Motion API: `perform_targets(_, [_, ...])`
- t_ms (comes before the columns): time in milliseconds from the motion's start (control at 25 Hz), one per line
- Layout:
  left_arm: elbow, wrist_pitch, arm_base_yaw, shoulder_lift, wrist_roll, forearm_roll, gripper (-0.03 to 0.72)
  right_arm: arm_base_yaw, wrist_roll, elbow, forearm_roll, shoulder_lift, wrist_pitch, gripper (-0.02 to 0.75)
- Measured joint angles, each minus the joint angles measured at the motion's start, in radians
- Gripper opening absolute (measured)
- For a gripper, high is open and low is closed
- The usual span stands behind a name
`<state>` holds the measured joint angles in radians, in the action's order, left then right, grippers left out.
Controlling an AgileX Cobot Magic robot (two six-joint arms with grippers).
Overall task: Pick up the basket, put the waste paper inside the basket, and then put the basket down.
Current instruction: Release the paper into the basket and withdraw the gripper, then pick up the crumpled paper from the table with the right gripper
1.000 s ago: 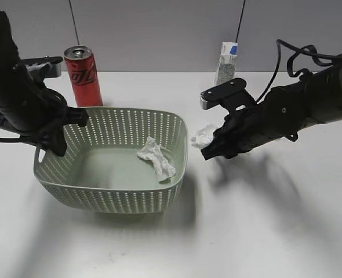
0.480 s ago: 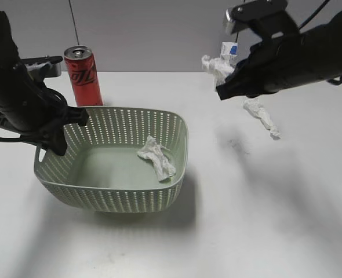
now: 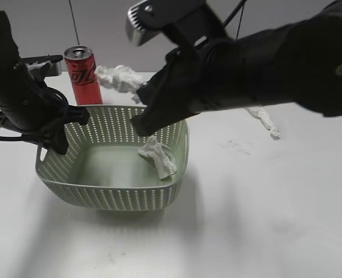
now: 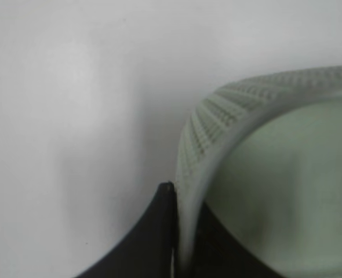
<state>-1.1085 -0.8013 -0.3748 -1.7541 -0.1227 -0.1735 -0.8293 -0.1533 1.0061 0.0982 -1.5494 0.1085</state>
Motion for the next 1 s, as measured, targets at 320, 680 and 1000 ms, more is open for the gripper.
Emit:
perform_targets(320, [0.0,0.0,0.0,0.0,0.0,-0.001,-0.001,-0.025,0.001,-0.001,0.086,-0.133,-0.007,0.511])
perform_targets(680, [0.0,0.002,0.0,0.0,0.0,-0.021,-0.001,0.217,0.081,0.059,0.072,-0.085,0.137,0.593])
perform_targets(1000, [0.0,0.006,0.0,0.0,0.0,-0.023,-0.001,0.512,0.084,0.059,-0.106,-0.254,0.031,0.585])
